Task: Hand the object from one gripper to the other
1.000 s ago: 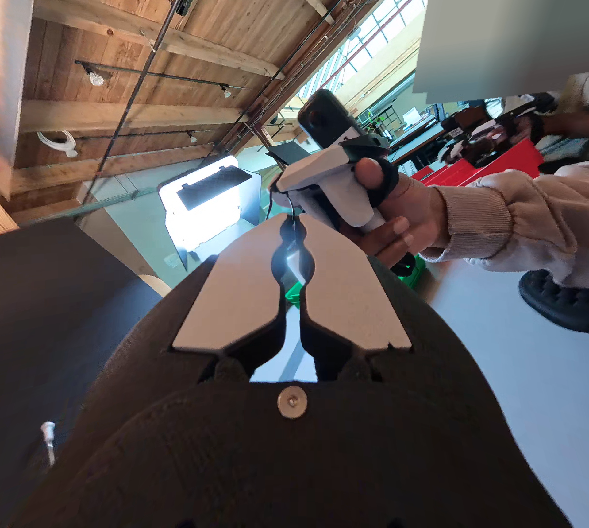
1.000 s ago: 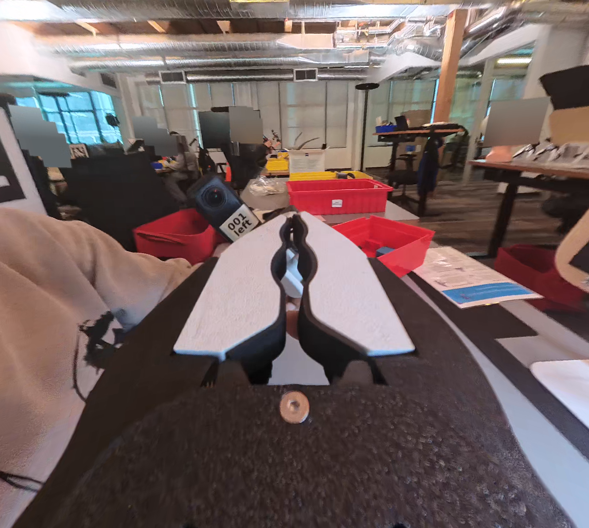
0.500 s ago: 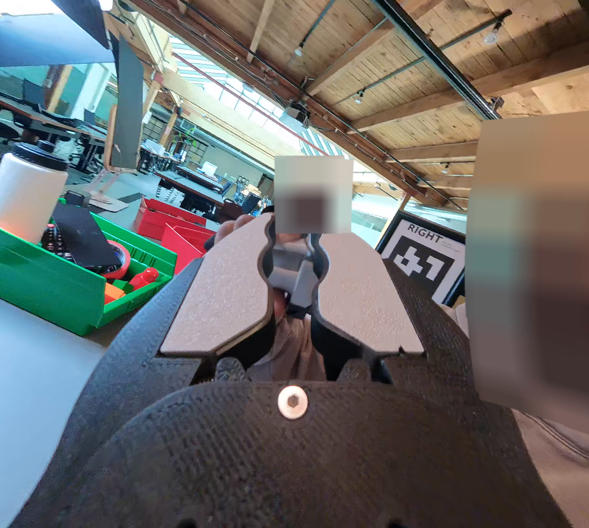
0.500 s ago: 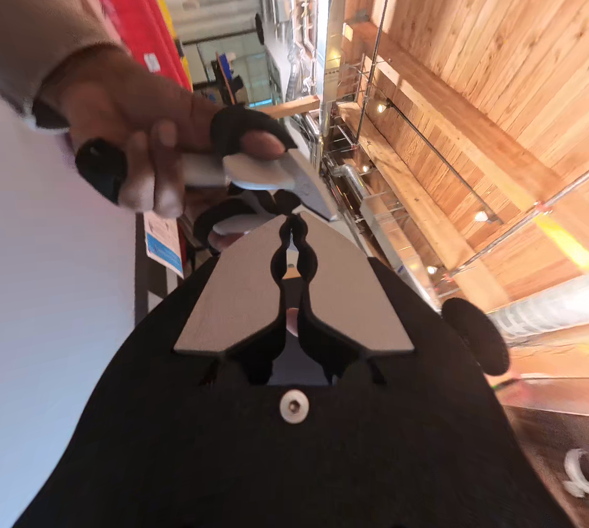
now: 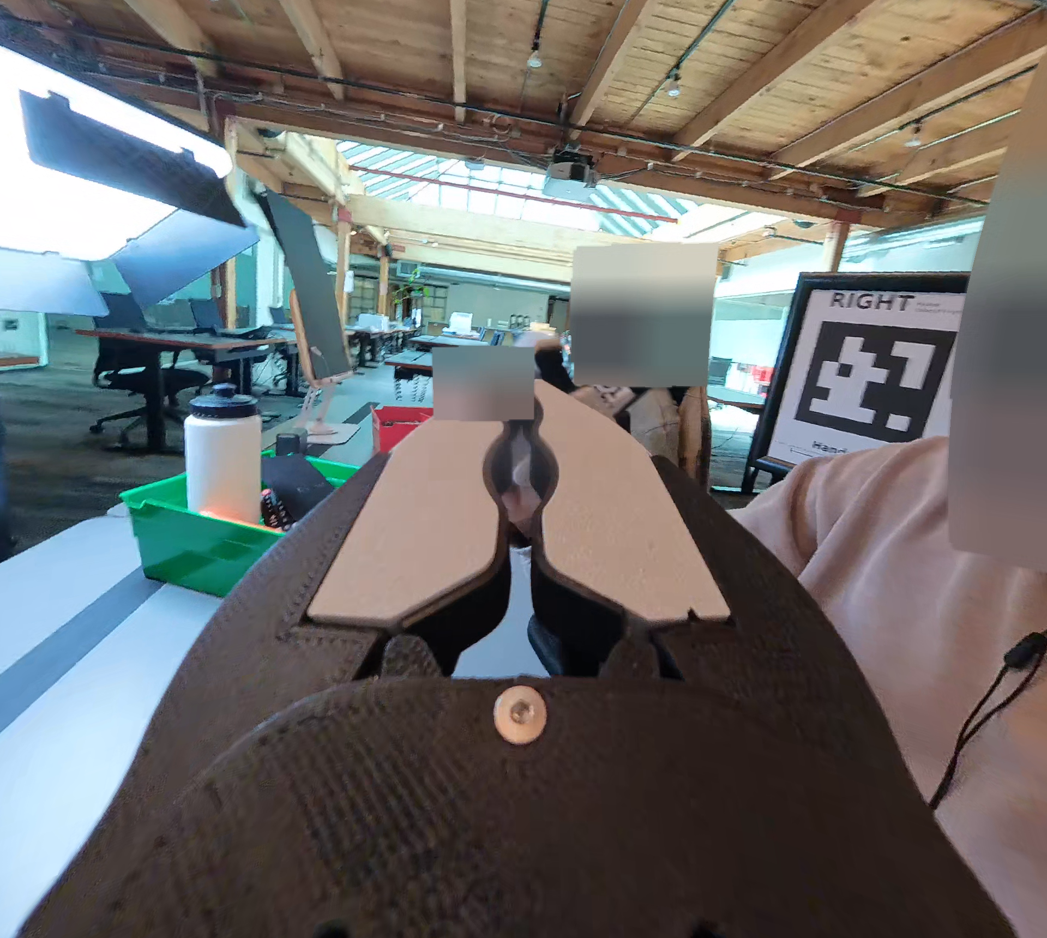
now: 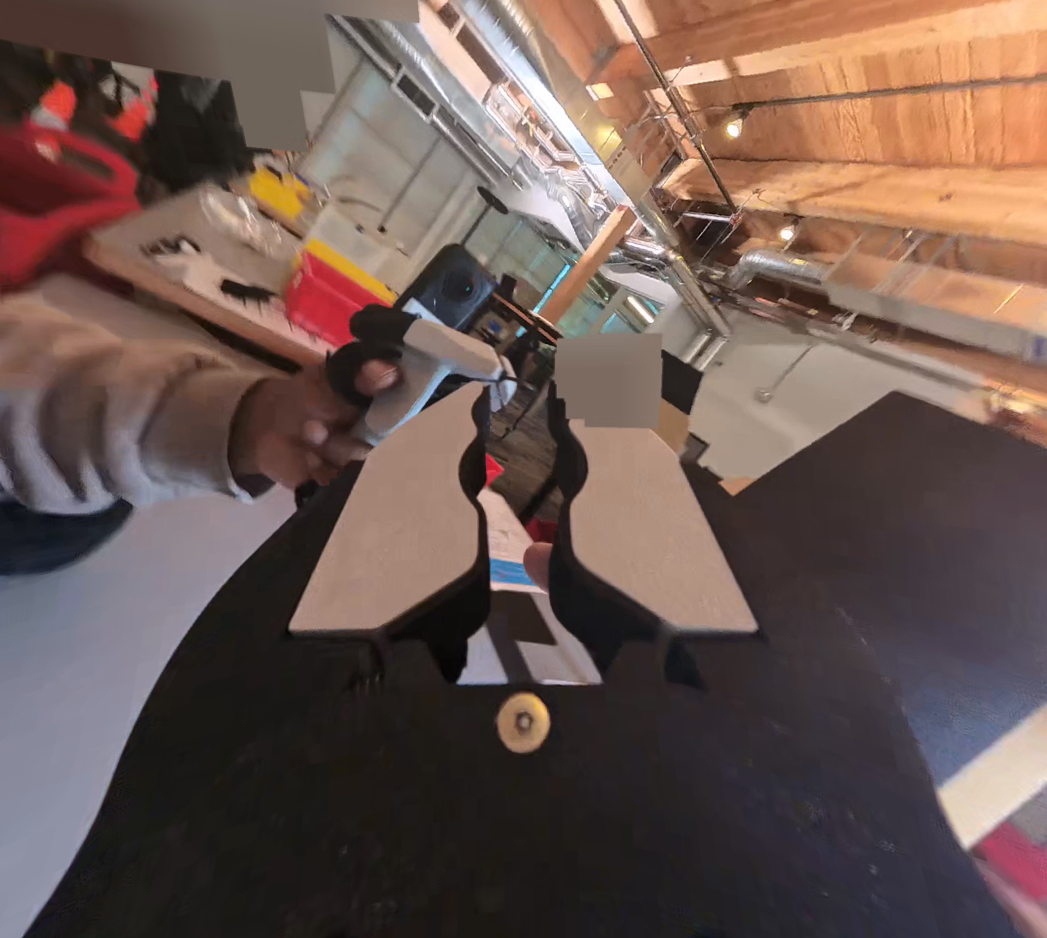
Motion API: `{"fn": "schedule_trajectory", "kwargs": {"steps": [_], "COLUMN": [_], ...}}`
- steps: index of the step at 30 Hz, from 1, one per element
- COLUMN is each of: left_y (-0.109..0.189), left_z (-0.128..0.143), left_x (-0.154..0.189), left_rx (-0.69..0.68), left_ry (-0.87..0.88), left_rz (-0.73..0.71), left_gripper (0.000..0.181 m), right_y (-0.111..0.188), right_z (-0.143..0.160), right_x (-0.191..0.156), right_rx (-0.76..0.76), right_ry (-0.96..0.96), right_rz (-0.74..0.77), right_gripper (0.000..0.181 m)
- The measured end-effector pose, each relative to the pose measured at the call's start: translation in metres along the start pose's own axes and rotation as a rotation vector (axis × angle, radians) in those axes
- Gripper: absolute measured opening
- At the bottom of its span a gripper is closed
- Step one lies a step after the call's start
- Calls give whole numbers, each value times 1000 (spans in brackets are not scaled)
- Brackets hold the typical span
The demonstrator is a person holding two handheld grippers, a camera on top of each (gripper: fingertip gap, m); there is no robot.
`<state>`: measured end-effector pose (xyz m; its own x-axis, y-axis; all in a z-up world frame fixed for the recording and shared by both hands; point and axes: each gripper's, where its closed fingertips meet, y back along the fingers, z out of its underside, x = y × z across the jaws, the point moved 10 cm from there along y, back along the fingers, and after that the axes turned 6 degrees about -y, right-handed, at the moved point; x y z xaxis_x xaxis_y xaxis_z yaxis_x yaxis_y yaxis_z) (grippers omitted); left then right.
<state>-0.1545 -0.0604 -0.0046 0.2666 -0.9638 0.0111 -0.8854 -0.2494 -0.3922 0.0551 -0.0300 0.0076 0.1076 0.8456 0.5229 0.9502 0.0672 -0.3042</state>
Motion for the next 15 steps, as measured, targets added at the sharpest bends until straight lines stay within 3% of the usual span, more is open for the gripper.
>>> {"fn": "schedule_trajectory", "kwargs": {"steps": [4,9,12,15], "left_y": [-4,-14,-18,-12], "left_z": [7,22,28,20], "left_x": [2,7,9,5], "left_rx": [-36,-142,-191,-169], "left_ry": [13,133,188,171], "left_rz": [102,308,386,330], "left_gripper": [0,0,0,0], "right_y": [1,-1,0,3], "right_z": [9,21,21,17], "right_x": [11,1,-5,2], "right_rx": [-20,-81,-90,-155], "right_ry": [-208,-251,-237,-237], "right_rz": [-100,-319,-394,-381], "right_gripper": [25,26,2,1]}}
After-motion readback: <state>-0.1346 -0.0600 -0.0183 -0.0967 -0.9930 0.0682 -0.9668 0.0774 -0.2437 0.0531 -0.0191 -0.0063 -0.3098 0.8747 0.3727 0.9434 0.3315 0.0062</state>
